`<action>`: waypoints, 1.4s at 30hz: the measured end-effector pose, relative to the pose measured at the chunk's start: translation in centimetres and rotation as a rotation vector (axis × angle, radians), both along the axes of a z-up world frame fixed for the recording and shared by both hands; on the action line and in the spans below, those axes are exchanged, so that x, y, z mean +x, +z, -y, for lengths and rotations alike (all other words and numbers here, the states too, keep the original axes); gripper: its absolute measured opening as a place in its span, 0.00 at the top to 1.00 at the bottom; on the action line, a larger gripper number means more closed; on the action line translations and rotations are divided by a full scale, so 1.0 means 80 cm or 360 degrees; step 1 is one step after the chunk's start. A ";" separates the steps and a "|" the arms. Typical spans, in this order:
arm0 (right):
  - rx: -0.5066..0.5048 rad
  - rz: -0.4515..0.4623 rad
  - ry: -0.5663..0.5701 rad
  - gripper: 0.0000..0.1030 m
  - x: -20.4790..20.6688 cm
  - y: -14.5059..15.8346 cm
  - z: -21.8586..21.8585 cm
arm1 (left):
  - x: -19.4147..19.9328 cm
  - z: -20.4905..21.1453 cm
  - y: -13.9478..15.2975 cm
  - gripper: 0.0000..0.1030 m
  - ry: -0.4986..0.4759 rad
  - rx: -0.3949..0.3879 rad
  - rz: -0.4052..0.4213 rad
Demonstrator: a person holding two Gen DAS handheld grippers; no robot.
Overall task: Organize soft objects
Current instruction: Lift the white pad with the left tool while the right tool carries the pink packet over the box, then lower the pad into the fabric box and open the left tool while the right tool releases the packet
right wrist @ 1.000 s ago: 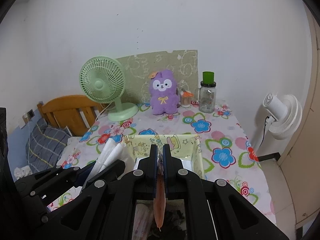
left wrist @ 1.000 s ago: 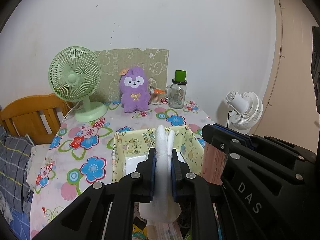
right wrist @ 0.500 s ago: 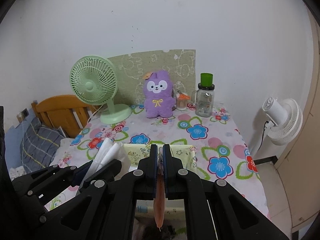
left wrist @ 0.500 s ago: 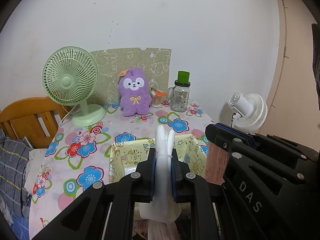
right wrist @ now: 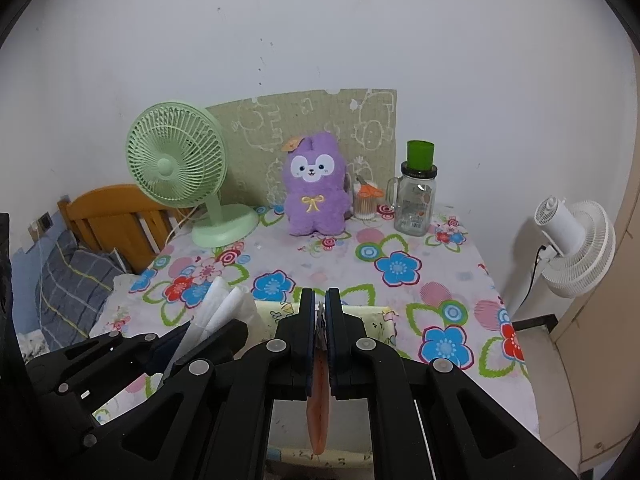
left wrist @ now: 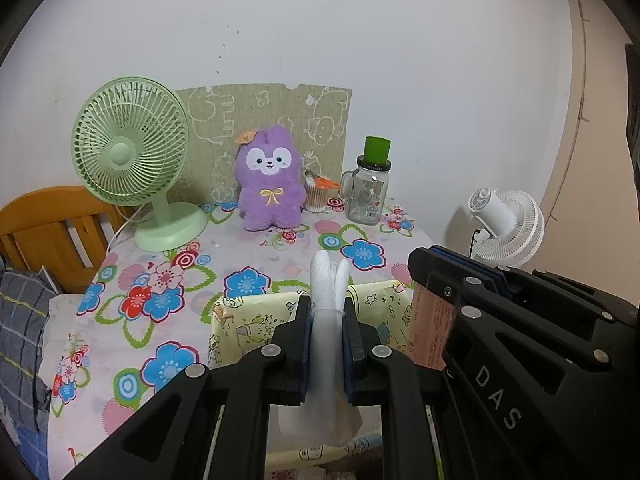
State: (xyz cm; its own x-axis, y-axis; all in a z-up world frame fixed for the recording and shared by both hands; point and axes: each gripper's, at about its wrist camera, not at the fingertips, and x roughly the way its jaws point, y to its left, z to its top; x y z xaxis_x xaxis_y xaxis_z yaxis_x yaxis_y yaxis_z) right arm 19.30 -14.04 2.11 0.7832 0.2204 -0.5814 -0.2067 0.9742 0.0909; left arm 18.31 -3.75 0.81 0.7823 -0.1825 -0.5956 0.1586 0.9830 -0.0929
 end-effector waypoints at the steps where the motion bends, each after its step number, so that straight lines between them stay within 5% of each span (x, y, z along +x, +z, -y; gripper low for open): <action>1: -0.0005 -0.0004 0.0000 0.92 0.003 -0.001 0.000 | 0.003 0.000 -0.001 0.90 0.0000 -0.0003 -0.0006; 13: -0.0018 -0.0125 0.0009 0.92 0.040 -0.032 -0.004 | 0.036 -0.003 -0.029 0.85 0.0014 -0.0009 -0.0111; 26: 0.0011 -0.0305 0.0038 0.91 0.058 -0.073 -0.008 | 0.042 -0.008 -0.063 0.33 0.0057 -0.0001 -0.0211; 42: 0.0001 -0.0363 0.0066 0.91 0.045 -0.090 -0.009 | 0.025 -0.009 -0.077 0.22 0.0059 0.0022 -0.0252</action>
